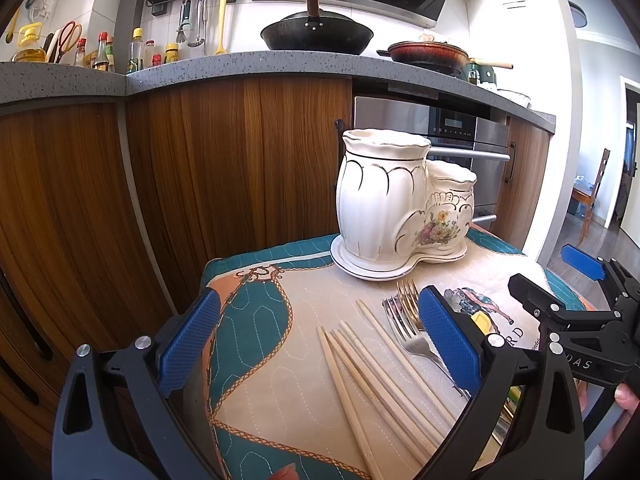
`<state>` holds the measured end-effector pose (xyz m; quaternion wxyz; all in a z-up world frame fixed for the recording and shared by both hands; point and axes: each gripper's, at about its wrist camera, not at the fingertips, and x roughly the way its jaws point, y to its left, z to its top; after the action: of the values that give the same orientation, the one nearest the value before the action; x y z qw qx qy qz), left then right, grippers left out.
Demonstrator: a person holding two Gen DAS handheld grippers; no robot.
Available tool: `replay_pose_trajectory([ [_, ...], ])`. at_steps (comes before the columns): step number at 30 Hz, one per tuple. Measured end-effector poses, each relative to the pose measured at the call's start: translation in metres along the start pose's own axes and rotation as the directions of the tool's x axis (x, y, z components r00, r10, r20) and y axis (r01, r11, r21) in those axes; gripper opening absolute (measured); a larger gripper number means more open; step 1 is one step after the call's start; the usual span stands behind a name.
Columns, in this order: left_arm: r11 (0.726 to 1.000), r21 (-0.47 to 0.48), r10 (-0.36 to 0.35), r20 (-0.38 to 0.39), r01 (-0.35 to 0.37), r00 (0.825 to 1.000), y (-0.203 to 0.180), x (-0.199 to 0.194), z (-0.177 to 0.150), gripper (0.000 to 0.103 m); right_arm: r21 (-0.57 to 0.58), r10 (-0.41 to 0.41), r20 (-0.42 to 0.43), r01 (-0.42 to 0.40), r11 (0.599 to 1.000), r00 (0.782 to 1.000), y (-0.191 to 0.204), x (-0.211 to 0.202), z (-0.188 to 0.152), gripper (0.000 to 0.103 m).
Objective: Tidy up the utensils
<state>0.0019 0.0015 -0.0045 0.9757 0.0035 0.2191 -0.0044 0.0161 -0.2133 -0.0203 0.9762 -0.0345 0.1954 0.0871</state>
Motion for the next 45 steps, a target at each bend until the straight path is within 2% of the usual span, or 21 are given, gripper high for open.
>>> replay_pose_trajectory([
  [28,1.000,0.000,-0.002,-0.006,0.002,1.000,0.000,0.002,0.001,0.098,0.001,0.001,-0.007,-0.001,1.000,1.000,0.000,0.003,0.000,0.099],
  [37,0.998,-0.039,-0.045,0.021,0.046,0.999,0.006,-0.003,-0.001,0.098,0.008,0.002,-0.020,-0.002,1.000,1.000,0.000,0.007,-0.004,0.099],
  [40,0.995,-0.069,-0.069,-0.031,0.066,0.997,0.012,0.003,-0.001,0.098,0.018,-0.032,-0.008,0.032,0.999,0.999,-0.002,0.003,-0.006,0.099],
  [42,0.991,-0.084,-0.111,-0.076,0.104,0.991,0.017,0.008,-0.003,0.098,0.025,-0.075,-0.003,0.075,0.997,0.997,-0.003,-0.001,-0.006,0.099],
  [45,0.995,-0.047,-0.092,-0.153,0.086,0.984,0.013,0.017,-0.007,0.097,0.048,-0.041,-0.023,0.042,0.998,0.999,-0.009,-0.002,-0.003,0.099],
])
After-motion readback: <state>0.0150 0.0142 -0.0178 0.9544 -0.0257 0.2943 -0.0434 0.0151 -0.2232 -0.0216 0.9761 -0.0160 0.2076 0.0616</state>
